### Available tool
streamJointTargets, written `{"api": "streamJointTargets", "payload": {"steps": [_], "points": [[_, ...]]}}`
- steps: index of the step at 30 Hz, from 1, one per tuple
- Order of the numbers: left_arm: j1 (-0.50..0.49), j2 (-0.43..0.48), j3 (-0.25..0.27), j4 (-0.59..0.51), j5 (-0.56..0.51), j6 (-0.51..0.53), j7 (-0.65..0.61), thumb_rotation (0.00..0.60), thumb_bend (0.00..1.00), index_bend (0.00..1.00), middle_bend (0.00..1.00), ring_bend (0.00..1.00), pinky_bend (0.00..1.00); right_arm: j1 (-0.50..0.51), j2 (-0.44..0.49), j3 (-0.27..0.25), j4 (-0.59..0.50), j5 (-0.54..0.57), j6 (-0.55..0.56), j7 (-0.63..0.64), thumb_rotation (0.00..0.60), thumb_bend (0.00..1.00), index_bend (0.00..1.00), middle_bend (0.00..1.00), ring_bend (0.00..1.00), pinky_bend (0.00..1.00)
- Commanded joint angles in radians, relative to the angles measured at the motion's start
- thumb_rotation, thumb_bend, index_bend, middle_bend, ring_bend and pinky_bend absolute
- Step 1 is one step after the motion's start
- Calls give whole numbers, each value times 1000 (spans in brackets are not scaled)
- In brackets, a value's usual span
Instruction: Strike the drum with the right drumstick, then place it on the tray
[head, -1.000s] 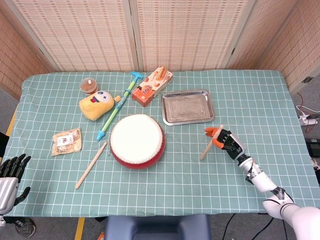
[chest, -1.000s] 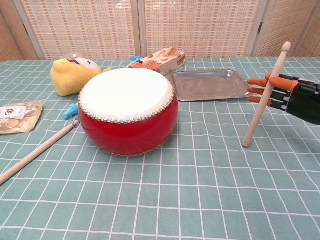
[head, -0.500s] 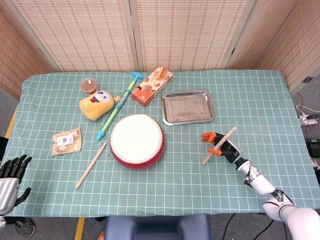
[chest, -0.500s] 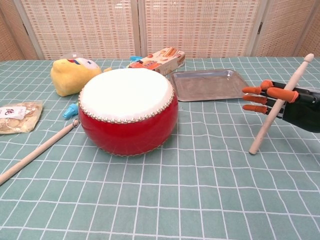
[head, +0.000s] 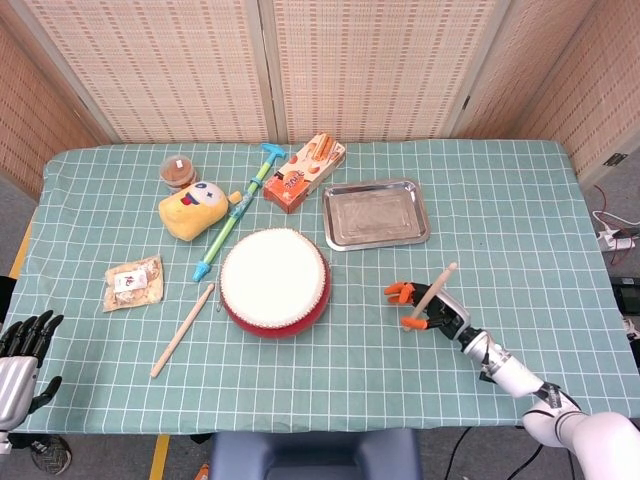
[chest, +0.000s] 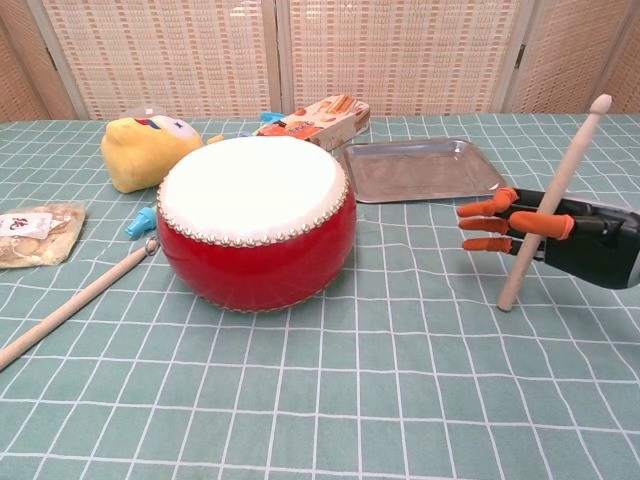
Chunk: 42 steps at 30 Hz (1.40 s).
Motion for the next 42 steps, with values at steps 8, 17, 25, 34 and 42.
{"api": "streamJointTargets", "payload": {"steps": [8, 17, 25, 34, 42], "points": [[0, -7, 1, 13, -1, -4, -10, 600, 264, 0, 0, 0, 0, 18, -11, -21, -35, 4, -46, -58, 600, 141, 594, 352, 297, 302], [-2, -12, 2, 20, -1, -9, -19, 600, 264, 0, 0, 0, 0, 22, -29, -11, -57, 28, -63, -93, 600, 141, 718, 522, 520, 508], [-4, -14, 1, 27, -5, -14, -22, 600, 264, 0, 0, 0, 0, 26, -40, -22, -68, 24, -74, -129, 600, 141, 779, 612, 612, 626], [-6, -19, 0, 34, -6, -17, -27, 600, 265, 0, 0, 0, 0, 23, -45, -9, -92, 44, -81, -196, 600, 140, 910, 760, 804, 820], [-7, -21, -2, 38, -9, -17, -26, 600, 265, 0, 0, 0, 0, 3, -62, 39, -136, 94, -74, -340, 600, 100, 1000, 978, 1000, 1000]]}}
